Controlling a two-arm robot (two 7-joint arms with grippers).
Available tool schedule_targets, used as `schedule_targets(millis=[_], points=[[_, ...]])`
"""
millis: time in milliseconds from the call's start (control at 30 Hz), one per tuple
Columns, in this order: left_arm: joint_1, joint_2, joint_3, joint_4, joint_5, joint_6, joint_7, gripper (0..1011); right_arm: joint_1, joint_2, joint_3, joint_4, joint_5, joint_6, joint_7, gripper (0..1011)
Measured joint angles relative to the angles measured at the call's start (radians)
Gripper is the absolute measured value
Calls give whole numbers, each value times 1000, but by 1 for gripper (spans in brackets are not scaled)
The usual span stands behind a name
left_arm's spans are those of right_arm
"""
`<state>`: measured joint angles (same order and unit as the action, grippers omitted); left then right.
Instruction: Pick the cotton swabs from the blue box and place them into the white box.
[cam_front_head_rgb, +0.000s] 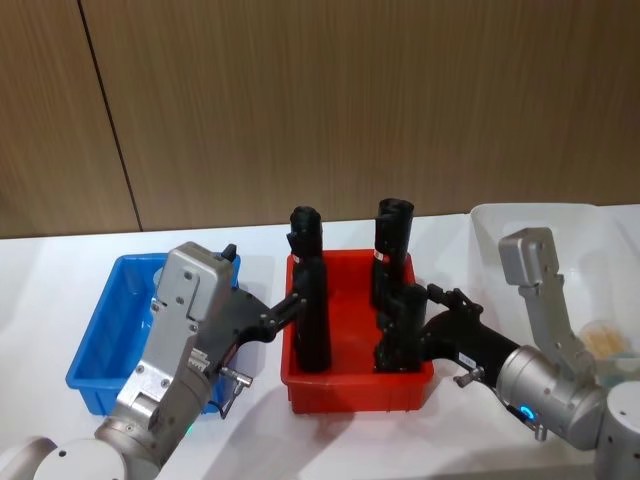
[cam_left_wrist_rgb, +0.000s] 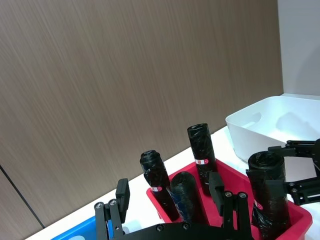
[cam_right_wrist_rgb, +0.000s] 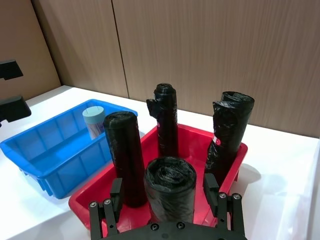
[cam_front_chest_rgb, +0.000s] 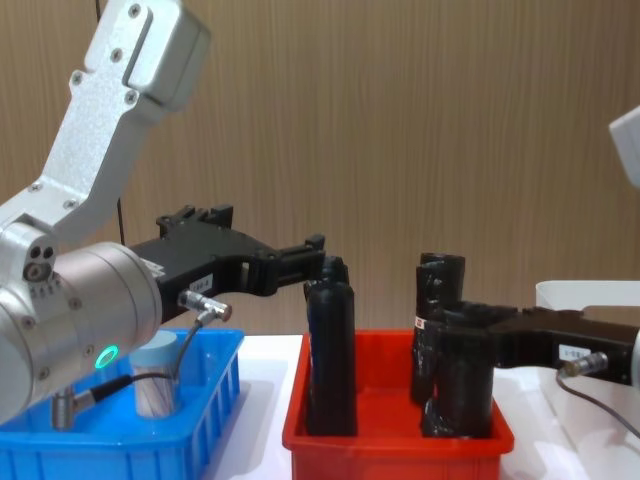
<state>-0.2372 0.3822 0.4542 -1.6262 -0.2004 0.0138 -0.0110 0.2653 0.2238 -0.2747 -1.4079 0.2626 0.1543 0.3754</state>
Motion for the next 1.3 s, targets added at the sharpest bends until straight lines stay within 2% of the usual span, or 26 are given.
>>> schedule_targets(millis=[267,400,567,633,733,800,1300], points=[[0,0,0,0,0,0,0,1004,28,-15,-7,33,-18,-8,3,996],[0,0,0,0,0,0,0,1004,40,-21,-9,47,-24,-14,3,921],[0,0,0,0,0,0,0,1004,48,-25,-10,52,-29,-18,1,768],[0,0,0,0,0,0,0,1004,50,-25,-11,52,-31,-19,-1,677],[0,0,0,0,0,0,0,1004,50,-26,-11,52,-31,-20,-5,621],[0,0,0,0,0,0,0,1004,50,-26,-12,48,-31,-21,-6,535],[0,0,0,0,0,0,0,1004,36,-22,-16,-15,-19,-22,-17,421]])
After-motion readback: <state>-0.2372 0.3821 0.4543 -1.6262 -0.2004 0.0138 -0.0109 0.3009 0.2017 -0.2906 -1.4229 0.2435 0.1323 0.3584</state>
